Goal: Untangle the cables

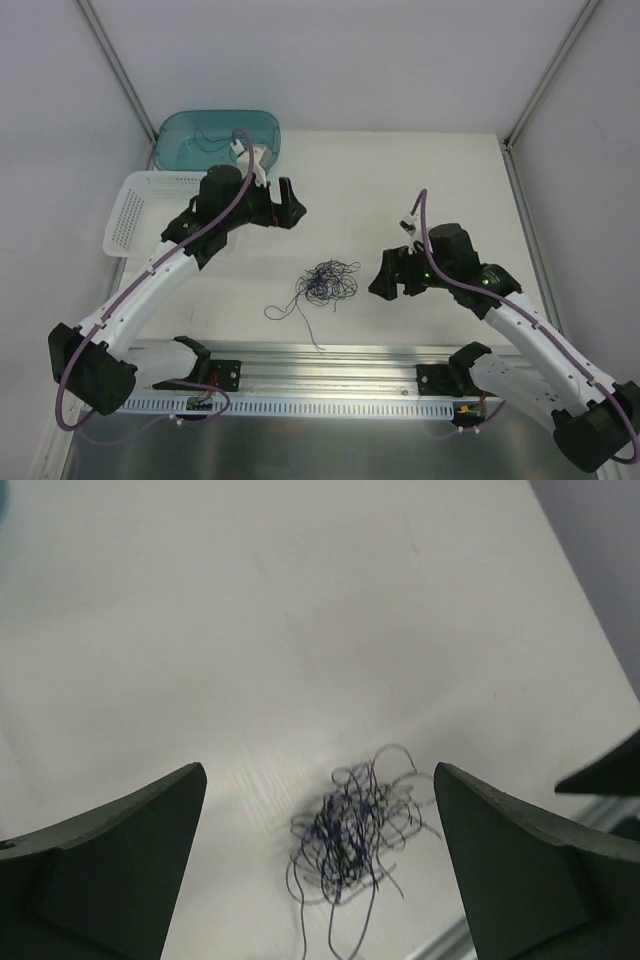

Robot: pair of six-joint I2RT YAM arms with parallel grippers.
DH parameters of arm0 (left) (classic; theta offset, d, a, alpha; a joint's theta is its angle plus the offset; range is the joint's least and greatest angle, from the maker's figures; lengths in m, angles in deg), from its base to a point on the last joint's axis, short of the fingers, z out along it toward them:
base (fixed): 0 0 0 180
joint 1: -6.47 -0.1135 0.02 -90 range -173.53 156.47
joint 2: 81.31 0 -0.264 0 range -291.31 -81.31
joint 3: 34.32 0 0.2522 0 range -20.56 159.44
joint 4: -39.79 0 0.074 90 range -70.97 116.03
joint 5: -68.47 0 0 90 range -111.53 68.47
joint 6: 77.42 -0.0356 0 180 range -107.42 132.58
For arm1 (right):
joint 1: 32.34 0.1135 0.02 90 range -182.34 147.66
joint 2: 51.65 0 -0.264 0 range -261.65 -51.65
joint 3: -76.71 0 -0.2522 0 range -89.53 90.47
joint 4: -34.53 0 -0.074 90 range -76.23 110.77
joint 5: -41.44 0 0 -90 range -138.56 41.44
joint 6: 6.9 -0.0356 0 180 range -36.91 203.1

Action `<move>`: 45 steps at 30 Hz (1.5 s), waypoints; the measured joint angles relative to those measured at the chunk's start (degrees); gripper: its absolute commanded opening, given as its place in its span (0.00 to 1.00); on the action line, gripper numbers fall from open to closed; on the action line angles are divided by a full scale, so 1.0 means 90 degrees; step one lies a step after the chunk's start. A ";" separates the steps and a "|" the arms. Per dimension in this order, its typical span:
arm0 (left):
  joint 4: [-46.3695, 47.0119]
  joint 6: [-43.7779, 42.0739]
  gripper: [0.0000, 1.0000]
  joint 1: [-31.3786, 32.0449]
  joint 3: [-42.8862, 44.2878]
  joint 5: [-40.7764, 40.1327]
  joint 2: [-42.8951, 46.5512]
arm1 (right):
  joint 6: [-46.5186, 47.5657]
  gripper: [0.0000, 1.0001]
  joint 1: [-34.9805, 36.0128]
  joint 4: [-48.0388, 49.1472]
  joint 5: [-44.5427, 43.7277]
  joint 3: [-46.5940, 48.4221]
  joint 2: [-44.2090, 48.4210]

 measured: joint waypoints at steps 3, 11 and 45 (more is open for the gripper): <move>-0.0257 0.0155 0.99 0.0447 -0.0872 0.0170 0.0464 | -0.0231 0.81 0.0204 0.0563 -0.0185 -0.0245 -0.0357; -0.0673 0.0503 0.98 0.2120 -0.2300 -0.0182 0.0850 | -0.0792 0.77 0.0833 0.2091 -0.0736 -0.0520 -0.1868; -0.0840 0.0444 0.00 0.2113 -0.1957 -0.1892 0.1090 | -0.0969 0.01 0.1008 0.2317 -0.2538 -0.0010 -0.3113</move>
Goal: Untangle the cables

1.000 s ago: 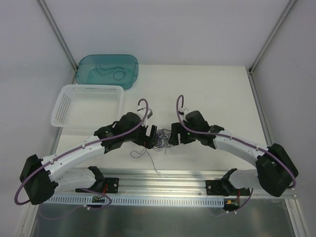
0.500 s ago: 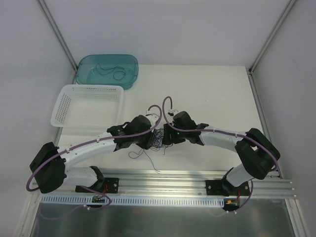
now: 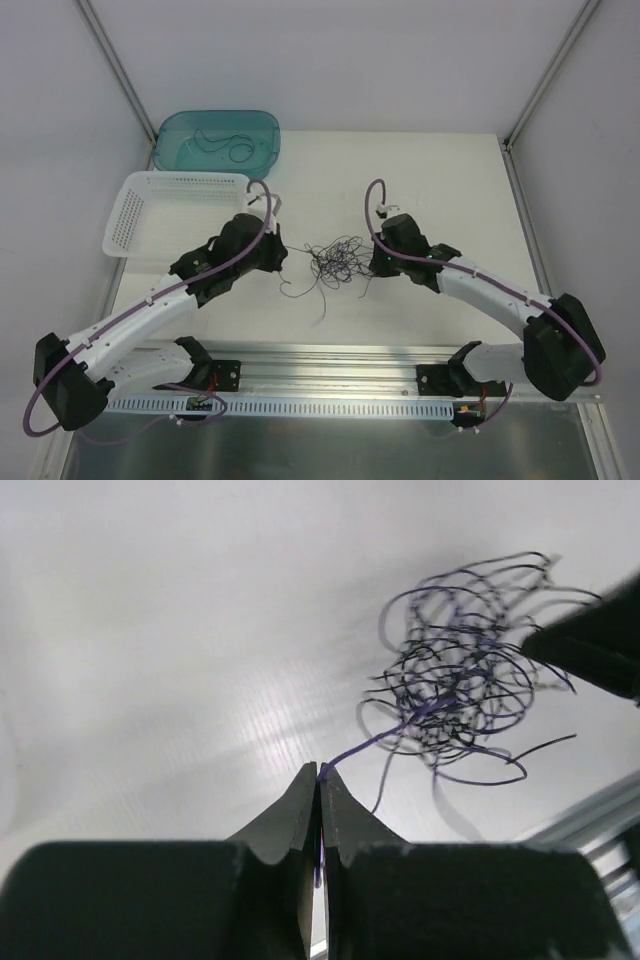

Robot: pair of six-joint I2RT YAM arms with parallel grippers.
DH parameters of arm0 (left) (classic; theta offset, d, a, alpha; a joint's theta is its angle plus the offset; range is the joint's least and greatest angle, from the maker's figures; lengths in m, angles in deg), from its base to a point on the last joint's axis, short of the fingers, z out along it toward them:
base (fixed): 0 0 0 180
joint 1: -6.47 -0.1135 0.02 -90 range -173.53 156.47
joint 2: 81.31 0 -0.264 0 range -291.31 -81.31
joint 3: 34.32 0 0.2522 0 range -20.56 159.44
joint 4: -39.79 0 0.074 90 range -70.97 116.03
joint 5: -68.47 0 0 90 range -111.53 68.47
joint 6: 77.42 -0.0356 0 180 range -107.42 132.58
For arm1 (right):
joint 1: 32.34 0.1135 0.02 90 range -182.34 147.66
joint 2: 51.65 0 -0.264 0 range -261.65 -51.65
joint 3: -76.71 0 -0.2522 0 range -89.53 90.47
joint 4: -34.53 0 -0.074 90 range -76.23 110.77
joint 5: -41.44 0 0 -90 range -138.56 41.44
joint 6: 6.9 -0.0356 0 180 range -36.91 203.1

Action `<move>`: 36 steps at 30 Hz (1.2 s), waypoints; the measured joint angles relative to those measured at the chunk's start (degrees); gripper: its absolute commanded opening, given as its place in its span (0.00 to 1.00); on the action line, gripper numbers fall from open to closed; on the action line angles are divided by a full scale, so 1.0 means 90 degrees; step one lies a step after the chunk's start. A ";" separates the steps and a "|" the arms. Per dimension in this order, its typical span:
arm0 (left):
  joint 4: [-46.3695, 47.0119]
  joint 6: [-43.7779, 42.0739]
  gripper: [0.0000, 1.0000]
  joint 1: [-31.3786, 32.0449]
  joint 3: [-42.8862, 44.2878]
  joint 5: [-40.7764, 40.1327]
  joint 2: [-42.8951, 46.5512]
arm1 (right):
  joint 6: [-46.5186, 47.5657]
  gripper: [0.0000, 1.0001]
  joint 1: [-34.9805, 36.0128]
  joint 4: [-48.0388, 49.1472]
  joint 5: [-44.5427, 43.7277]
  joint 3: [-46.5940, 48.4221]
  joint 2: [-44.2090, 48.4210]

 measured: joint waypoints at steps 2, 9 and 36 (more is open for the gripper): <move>-0.0034 0.0240 0.00 -0.0488 0.0041 -0.0015 0.0236 | 0.0112 0.01 -0.0461 -0.0325 -0.0087 0.0000 0.0488; -0.0347 0.0809 0.00 -0.1093 0.0012 -0.0036 0.0333 | 0.0503 0.01 -0.2516 -0.1933 -0.0321 0.0194 0.2023; -0.0578 0.1005 0.72 -0.1066 -0.0741 0.1005 -0.0044 | 0.0617 0.70 -0.3599 -0.3478 0.0950 0.0959 0.2149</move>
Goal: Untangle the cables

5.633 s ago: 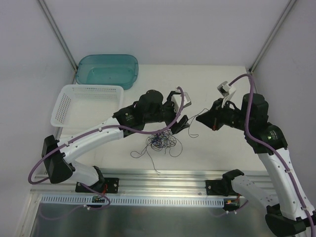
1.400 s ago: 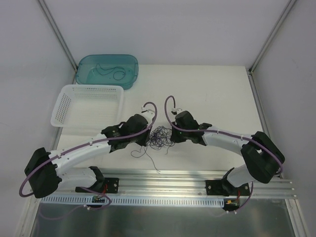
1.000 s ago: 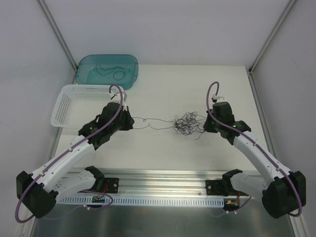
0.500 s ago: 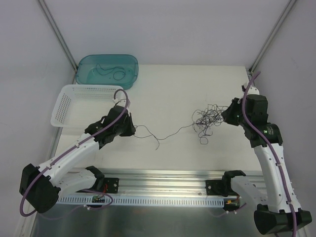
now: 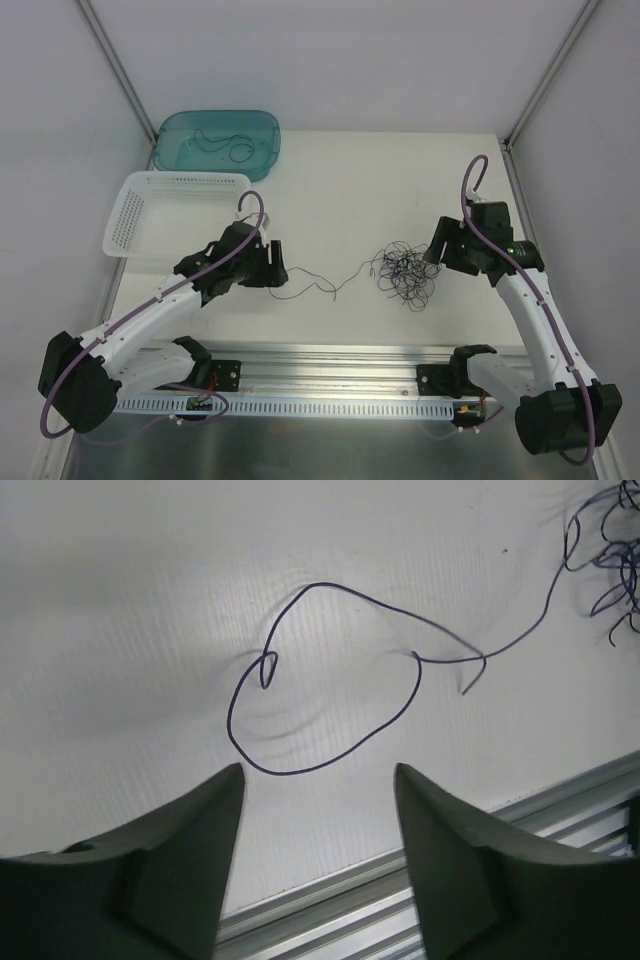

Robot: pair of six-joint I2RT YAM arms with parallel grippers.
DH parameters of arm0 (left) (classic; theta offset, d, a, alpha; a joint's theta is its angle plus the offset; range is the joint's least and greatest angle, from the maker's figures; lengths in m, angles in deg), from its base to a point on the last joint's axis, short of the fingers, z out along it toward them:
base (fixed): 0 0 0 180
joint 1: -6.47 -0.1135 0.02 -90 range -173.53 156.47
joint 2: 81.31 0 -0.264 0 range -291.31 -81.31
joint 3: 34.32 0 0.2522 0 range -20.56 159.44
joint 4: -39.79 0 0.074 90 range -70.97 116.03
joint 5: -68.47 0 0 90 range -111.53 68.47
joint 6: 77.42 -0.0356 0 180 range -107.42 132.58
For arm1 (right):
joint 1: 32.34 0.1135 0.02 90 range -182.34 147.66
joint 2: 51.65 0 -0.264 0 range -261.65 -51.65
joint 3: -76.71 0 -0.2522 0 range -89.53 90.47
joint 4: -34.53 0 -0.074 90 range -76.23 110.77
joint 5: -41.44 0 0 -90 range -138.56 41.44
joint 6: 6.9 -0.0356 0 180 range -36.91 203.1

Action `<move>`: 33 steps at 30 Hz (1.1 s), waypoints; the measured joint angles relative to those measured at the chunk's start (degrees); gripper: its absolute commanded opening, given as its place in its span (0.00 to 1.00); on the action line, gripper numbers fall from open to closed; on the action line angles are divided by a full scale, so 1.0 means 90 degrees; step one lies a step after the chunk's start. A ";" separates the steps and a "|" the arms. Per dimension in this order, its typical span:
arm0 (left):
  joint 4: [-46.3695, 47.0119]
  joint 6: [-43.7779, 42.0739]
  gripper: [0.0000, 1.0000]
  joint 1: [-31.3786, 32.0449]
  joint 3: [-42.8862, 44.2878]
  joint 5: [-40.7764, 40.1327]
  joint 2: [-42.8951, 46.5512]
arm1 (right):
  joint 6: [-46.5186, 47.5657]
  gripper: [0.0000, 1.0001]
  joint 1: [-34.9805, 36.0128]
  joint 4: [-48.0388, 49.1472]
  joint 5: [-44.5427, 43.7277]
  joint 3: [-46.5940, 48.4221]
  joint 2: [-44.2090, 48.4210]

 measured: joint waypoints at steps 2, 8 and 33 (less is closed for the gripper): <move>-0.0022 -0.0090 0.78 0.0100 -0.0005 0.0022 0.0163 | 0.0034 0.75 0.0124 -0.0019 -0.0058 0.0012 0.0034; -0.0053 -0.0721 0.86 0.0789 0.0316 0.0131 0.0325 | 0.0027 0.87 0.0617 -0.0015 -0.0226 0.0015 0.0104; 0.1732 -0.2210 0.61 0.1785 0.3111 0.0784 -0.4879 | -0.0668 1.00 0.1486 0.0046 -0.0376 -0.0185 0.0612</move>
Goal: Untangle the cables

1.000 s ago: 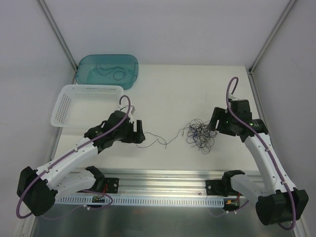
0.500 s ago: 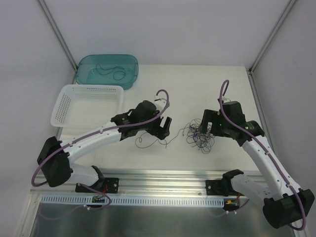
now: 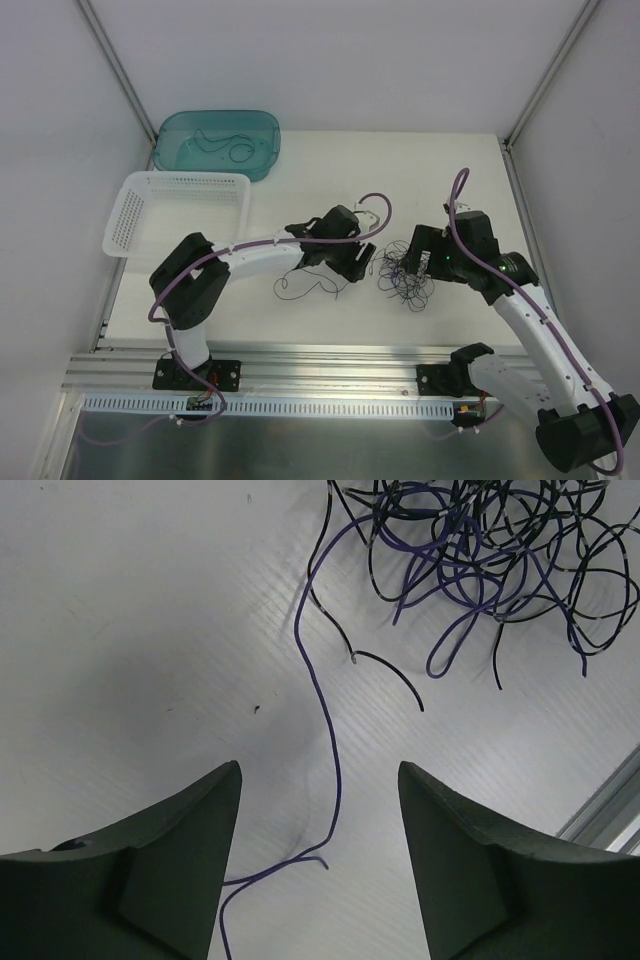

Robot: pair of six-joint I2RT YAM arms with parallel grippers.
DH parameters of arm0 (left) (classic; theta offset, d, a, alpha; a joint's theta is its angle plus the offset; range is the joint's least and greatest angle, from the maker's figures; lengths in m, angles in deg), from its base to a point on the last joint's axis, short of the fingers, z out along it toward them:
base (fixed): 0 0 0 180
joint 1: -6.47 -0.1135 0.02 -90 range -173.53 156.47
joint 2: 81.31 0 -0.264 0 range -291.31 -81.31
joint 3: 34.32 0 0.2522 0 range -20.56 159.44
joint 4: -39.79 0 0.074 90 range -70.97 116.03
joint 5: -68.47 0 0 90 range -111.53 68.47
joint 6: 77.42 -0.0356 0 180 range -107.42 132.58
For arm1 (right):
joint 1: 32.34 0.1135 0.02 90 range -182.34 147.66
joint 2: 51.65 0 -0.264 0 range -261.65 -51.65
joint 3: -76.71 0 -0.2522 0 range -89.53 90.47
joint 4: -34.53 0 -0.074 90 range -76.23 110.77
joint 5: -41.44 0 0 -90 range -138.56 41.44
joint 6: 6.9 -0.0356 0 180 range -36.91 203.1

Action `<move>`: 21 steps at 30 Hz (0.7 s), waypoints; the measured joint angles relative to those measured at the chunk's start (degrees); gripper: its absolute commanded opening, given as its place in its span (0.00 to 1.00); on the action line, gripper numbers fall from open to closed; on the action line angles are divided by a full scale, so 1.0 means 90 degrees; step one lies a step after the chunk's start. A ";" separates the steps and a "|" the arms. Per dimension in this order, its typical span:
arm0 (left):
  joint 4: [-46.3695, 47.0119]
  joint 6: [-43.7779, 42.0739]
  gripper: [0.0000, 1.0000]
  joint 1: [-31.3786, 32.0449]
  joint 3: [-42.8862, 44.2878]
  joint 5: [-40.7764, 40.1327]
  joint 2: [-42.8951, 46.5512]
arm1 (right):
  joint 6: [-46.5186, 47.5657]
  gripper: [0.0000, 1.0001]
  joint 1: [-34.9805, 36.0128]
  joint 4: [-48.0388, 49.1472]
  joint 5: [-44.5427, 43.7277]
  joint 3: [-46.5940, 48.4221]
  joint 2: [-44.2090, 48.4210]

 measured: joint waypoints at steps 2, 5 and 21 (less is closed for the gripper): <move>0.0029 -0.0012 0.56 0.0019 0.0022 0.0029 -0.0138 | -0.0034 1.00 0.0019 0.0039 0.0012 -0.0044 -0.0007; 0.0083 -0.0022 0.46 0.0073 0.0039 0.0070 -0.0389 | -0.0085 1.00 0.0039 0.0189 0.0027 -0.0087 -0.0044; 0.0257 0.0141 0.00 0.0168 -0.0527 0.0158 -0.0391 | -0.0818 1.00 0.0345 0.1362 -0.0804 -0.0187 -0.1569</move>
